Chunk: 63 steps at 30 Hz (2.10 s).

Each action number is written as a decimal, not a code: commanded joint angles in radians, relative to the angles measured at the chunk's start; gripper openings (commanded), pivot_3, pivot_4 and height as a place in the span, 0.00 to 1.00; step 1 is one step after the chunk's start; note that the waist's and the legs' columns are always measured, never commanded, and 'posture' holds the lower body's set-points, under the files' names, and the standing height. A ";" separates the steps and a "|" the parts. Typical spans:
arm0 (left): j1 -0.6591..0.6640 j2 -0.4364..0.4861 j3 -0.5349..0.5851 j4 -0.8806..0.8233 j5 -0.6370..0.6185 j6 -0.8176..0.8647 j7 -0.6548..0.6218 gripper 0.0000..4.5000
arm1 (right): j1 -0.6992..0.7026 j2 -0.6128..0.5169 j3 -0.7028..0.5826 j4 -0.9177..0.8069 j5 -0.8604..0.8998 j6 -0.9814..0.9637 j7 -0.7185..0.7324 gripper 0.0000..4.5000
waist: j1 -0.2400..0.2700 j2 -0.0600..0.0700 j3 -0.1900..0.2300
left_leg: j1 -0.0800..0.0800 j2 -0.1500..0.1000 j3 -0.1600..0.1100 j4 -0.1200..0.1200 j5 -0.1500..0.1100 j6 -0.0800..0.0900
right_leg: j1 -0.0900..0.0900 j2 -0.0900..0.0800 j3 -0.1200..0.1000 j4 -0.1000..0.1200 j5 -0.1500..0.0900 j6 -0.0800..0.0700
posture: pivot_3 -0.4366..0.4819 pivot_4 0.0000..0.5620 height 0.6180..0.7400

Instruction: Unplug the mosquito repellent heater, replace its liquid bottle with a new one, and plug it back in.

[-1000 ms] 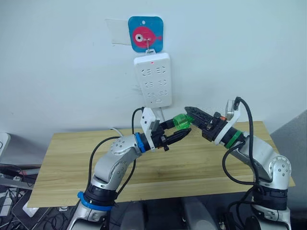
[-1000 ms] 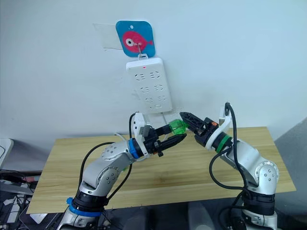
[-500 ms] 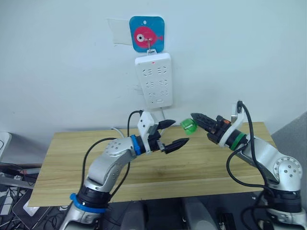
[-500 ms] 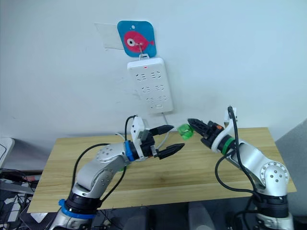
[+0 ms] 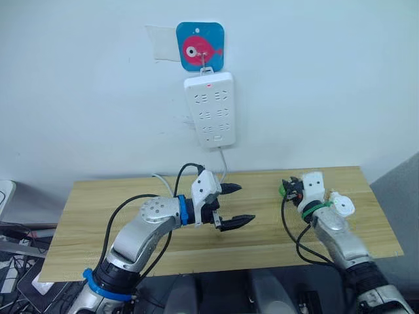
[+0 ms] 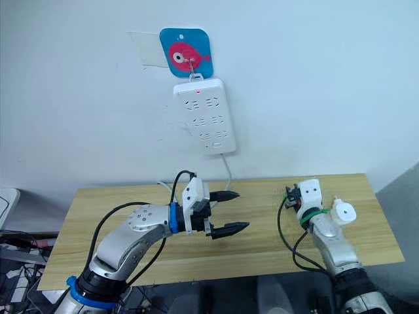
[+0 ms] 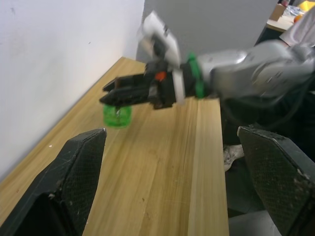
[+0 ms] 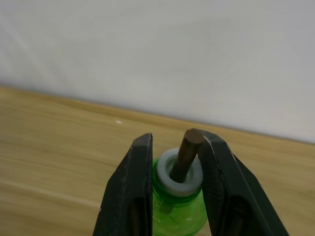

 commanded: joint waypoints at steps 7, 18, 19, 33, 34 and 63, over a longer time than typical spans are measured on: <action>0.008 -0.005 0.026 -0.053 0.021 -0.027 0.032 1.00 | -0.064 0.073 -0.091 0.239 -0.111 -0.161 0.065 0.28 | 0.018 0.000 0.000 | 0.000 0.000 0.000 0.002 0.000 0.000 | 0.001 -0.003 0.000 0.001 0.000 0.000 | 0.45 0.34 1.00; 0.139 -0.019 0.124 -0.131 0.017 -0.082 0.128 1.00 | 0.126 0.005 -0.154 -0.059 -0.133 -0.148 0.191 1.00 | 0.033 0.002 -0.001 | 0.000 0.001 -0.001 0.002 0.000 0.000 | 0.001 -0.004 0.000 0.001 0.000 0.000 | 0.46 0.33 1.00; 0.177 -0.022 0.150 -0.150 0.011 -0.097 0.142 1.00 | 0.166 -0.011 -0.162 -0.141 -0.116 -0.117 0.208 1.00 | 0.033 0.002 -0.001 | 0.000 0.001 -0.001 0.002 0.000 0.000 | 0.001 -0.004 0.000 0.001 0.000 0.000 | 0.46 0.33 1.00; 0.881 -0.281 0.365 -0.205 0.174 -0.294 0.556 1.00 | -0.005 -0.141 0.033 -0.680 0.167 0.465 0.661 1.00 | 0.070 -0.003 0.000 | 0.009 -0.001 -0.008 0.002 0.000 0.000 | 0.013 -0.004 -0.005 -0.002 0.000 0.000 | 0.55 0.38 1.00; 0.887 -0.296 0.367 -0.181 0.190 -0.324 0.569 1.00 | -0.022 -0.146 0.035 -0.664 0.168 0.465 0.688 1.00 | 0.077 -0.003 0.000 | 0.008 -0.001 -0.008 0.002 0.000 0.000 | 0.014 -0.004 -0.005 -0.003 0.000 0.000 | 0.56 0.38 1.00; 0.243 -0.325 0.374 0.955 0.352 -0.973 0.576 1.00 | -0.188 -0.269 0.040 -0.866 0.235 0.786 0.918 1.00 | 0.077 -0.009 0.027 | 0.004 0.000 -0.011 0.001 0.000 0.000 | 0.012 -0.010 -0.011 -0.005 0.000 -0.002 | 0.47 0.49 1.00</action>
